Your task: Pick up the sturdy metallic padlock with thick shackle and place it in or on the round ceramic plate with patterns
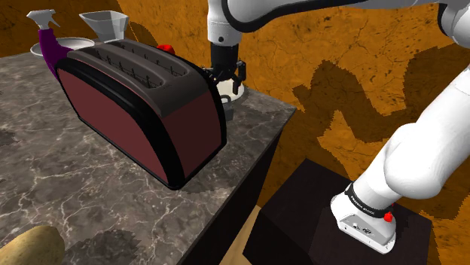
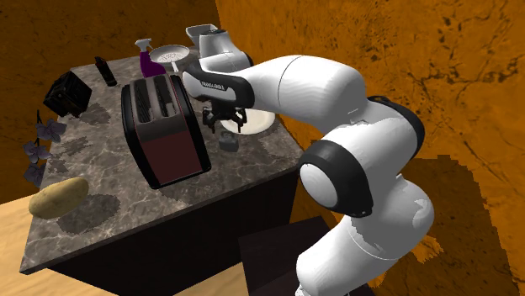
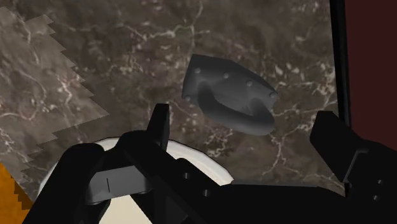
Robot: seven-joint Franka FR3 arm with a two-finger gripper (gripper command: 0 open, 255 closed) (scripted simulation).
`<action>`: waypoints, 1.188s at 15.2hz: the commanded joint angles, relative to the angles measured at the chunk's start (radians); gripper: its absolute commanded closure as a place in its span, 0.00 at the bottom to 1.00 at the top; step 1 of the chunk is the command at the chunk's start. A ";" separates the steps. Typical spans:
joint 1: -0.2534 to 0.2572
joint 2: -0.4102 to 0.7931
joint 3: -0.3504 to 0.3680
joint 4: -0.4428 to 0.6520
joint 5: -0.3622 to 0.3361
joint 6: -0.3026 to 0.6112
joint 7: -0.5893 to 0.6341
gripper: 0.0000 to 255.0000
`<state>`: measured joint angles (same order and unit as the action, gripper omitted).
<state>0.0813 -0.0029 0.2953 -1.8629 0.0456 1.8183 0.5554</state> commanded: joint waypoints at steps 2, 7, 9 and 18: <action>0.000 0.003 0.000 -0.046 0.000 0.049 -0.001 0.00; 0.000 0.003 0.000 -0.046 0.000 0.049 -0.001 0.00; 0.000 0.003 0.000 -0.046 0.000 0.049 -0.001 0.00; 0.001 0.002 0.001 -0.048 0.000 0.050 -0.001 1.00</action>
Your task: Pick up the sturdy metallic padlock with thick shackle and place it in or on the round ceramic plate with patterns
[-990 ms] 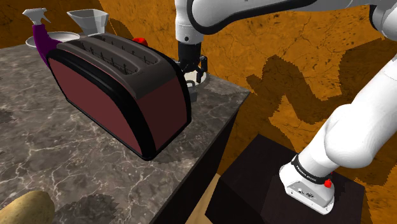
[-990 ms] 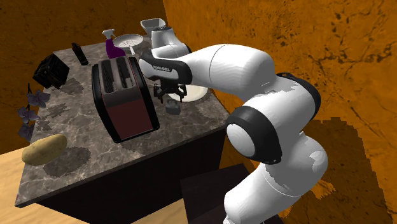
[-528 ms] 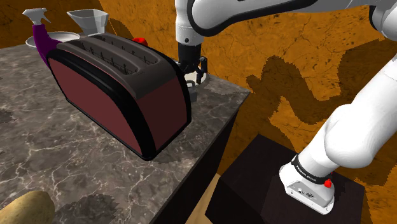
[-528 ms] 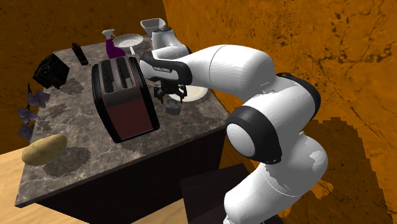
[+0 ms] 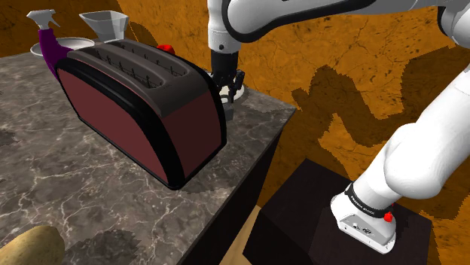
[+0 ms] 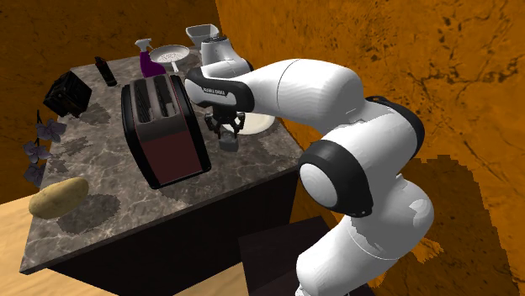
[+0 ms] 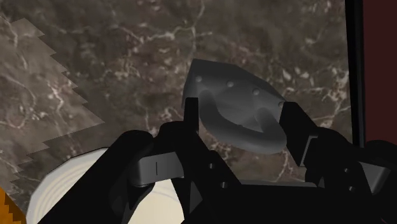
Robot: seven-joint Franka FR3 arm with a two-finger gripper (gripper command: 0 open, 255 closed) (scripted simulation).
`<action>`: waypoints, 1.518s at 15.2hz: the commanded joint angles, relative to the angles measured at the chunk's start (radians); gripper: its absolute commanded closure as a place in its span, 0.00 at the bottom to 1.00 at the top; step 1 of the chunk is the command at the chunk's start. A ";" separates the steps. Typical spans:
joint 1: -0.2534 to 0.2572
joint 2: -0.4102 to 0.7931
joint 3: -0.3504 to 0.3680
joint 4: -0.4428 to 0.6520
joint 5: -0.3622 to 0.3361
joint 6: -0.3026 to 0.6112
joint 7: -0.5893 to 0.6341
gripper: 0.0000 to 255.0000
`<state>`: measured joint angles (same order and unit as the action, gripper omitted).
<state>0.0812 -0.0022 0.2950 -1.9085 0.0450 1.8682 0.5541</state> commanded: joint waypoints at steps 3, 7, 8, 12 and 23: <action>0.001 0.000 0.000 0.011 0.001 -0.014 0.000 1.00; 0.000 -0.006 0.000 0.058 0.002 -0.067 0.001 1.00; 0.000 -0.007 0.000 0.070 0.002 -0.080 0.002 1.00; -0.001 -0.008 -0.001 0.123 0.002 -0.134 0.003 1.00; -0.028 0.106 -0.028 0.364 -0.031 -0.267 -0.045 1.00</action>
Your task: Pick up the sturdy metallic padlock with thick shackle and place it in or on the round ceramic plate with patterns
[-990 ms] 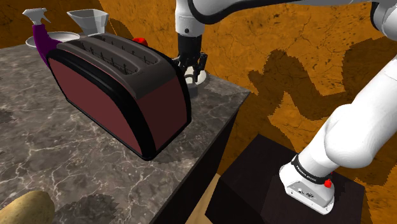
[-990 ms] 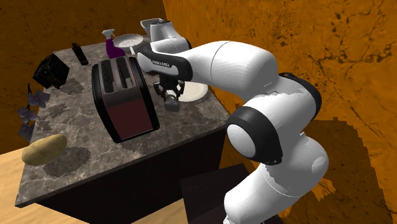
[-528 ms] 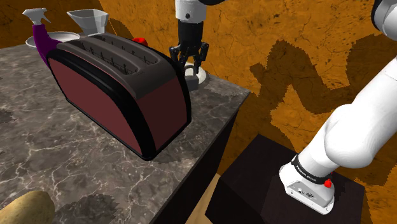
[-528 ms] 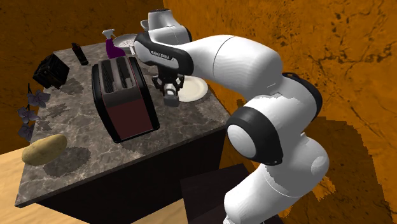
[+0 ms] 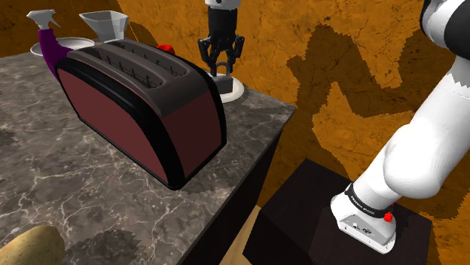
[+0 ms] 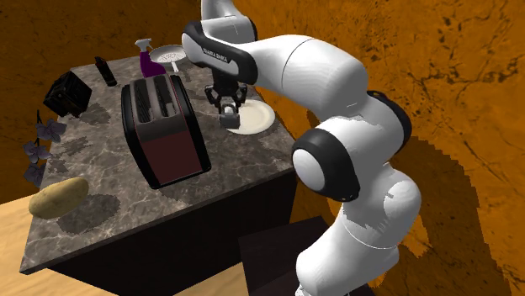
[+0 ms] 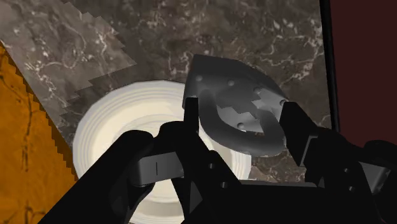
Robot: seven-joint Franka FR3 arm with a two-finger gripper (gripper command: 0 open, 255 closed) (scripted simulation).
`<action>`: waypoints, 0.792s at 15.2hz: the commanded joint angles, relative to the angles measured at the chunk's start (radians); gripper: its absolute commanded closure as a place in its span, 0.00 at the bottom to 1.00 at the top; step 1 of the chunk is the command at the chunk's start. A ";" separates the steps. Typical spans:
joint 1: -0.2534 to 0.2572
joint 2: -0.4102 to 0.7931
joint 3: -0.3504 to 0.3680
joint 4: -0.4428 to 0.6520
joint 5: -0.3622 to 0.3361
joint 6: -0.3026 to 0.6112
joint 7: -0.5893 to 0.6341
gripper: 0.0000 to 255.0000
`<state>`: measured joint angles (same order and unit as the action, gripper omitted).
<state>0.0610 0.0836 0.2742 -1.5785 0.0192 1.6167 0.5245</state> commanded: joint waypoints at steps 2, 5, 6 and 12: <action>-0.020 0.082 -0.020 0.121 -0.021 -0.043 -0.040 1.00; -0.034 0.186 -0.037 0.275 -0.044 -0.096 -0.076 1.00; -0.037 0.225 -0.042 0.334 -0.051 -0.118 -0.088 1.00; -0.038 0.480 -0.069 0.737 -0.095 -0.269 -0.149 1.00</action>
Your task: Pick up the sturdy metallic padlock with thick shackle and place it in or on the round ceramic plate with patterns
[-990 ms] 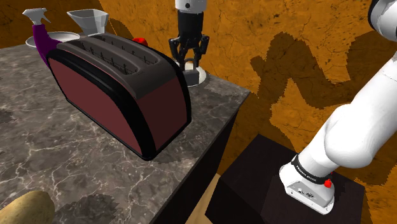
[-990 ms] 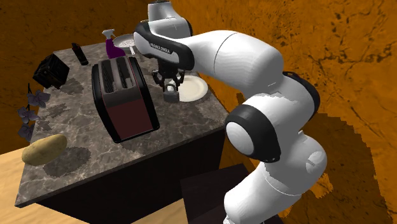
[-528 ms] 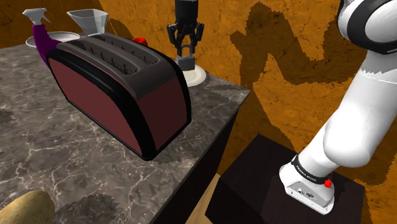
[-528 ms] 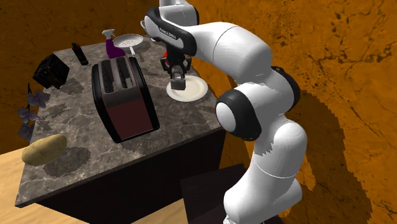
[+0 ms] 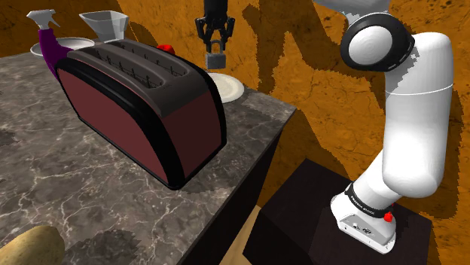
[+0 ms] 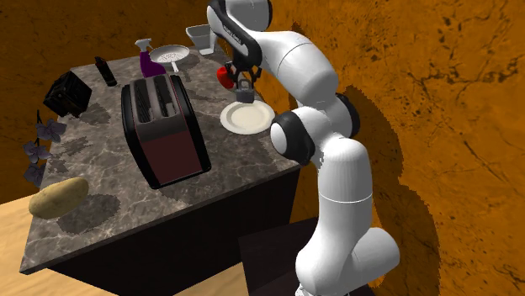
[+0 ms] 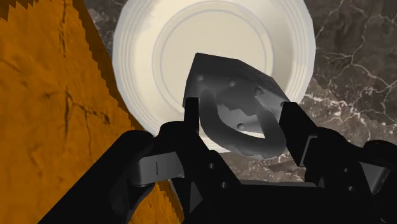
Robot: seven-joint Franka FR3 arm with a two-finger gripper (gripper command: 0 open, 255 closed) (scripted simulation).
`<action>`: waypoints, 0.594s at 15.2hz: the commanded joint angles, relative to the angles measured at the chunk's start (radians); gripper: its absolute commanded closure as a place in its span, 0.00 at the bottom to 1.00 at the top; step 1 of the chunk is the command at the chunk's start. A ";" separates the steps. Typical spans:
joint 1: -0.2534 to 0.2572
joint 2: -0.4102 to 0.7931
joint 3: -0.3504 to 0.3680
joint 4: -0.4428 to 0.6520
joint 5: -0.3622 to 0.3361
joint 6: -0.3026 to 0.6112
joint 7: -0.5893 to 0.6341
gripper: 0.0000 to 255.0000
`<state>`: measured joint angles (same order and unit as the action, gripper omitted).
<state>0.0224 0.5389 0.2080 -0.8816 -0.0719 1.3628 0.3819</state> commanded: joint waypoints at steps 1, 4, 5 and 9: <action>-0.004 0.009 -0.002 0.000 -0.001 0.010 -0.006 1.00; -0.015 -0.025 -0.001 -0.098 0.005 0.074 -0.007 1.00; -0.018 -0.034 0.000 -0.127 0.007 0.093 -0.007 1.00; -0.027 -0.061 0.000 -0.226 0.012 0.164 -0.009 1.00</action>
<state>-0.0001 0.4892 0.2080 -1.0739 -0.0625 1.5049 0.3749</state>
